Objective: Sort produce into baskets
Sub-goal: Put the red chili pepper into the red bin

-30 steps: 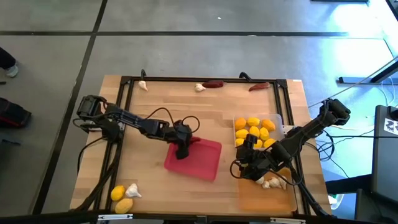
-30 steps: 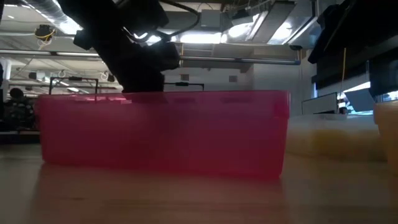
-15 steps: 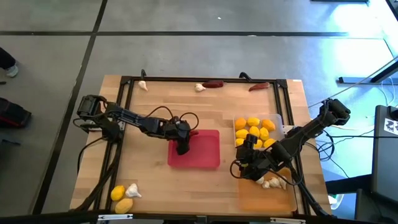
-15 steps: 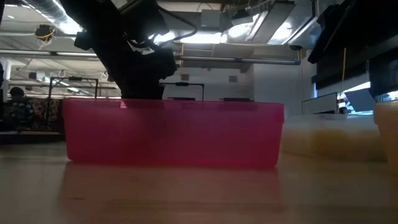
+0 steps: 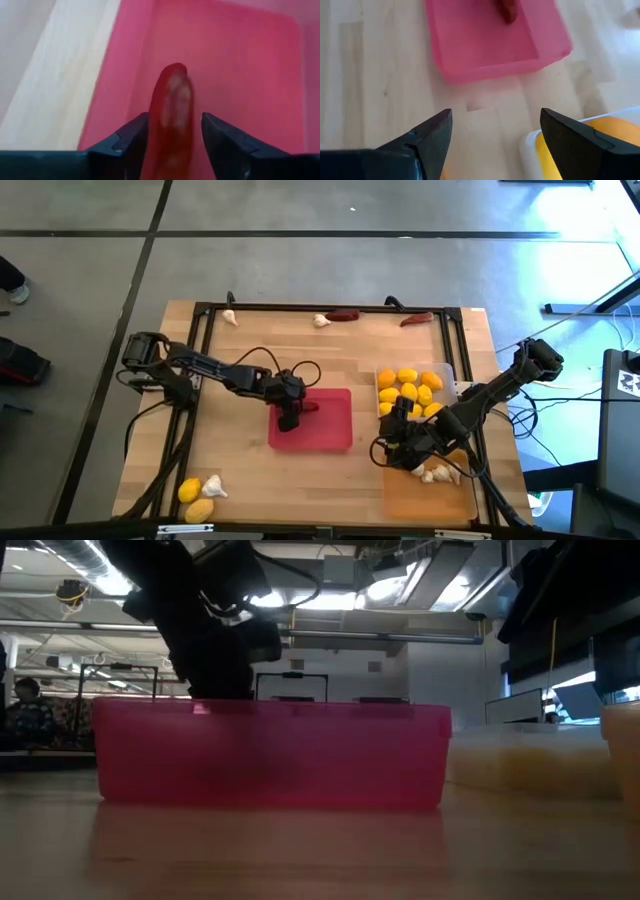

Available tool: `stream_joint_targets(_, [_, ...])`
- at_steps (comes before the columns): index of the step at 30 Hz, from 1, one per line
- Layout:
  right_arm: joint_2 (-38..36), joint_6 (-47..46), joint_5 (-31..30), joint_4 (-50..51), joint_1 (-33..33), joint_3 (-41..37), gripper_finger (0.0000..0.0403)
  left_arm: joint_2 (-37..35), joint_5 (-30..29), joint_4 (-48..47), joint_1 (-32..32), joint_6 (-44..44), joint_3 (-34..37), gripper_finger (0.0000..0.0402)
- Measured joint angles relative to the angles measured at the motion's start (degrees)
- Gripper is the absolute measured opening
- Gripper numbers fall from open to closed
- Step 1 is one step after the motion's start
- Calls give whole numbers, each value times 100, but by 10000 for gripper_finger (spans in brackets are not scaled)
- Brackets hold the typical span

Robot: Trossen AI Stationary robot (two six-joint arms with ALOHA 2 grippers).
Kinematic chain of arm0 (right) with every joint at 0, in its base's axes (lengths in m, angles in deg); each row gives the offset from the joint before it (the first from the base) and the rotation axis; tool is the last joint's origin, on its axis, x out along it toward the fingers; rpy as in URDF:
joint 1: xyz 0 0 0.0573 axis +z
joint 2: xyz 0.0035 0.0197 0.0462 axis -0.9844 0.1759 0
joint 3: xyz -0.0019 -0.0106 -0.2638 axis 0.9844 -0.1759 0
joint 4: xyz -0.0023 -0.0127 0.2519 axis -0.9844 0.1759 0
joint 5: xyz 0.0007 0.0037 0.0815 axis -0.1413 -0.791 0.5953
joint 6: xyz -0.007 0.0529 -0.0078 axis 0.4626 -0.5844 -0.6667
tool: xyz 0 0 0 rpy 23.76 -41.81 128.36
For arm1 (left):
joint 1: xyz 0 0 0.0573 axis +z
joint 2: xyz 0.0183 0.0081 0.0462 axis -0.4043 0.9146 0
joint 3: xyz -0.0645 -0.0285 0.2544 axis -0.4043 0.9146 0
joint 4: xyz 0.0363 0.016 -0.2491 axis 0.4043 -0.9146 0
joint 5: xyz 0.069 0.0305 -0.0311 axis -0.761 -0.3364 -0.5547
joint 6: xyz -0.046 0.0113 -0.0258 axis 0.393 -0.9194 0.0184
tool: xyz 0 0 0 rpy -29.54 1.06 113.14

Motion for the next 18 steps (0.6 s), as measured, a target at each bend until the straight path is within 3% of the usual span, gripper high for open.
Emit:
stream_joint_targets(10, [0, -404, 629, -103, 0, 0, 296, -999, 1, -22, -112, -467, 0, 199])
stream_joint_targets(18, [0, -285, 76, -121, -188, 9, 296, -1862, -2, -268, -168, -990, 45, 200])
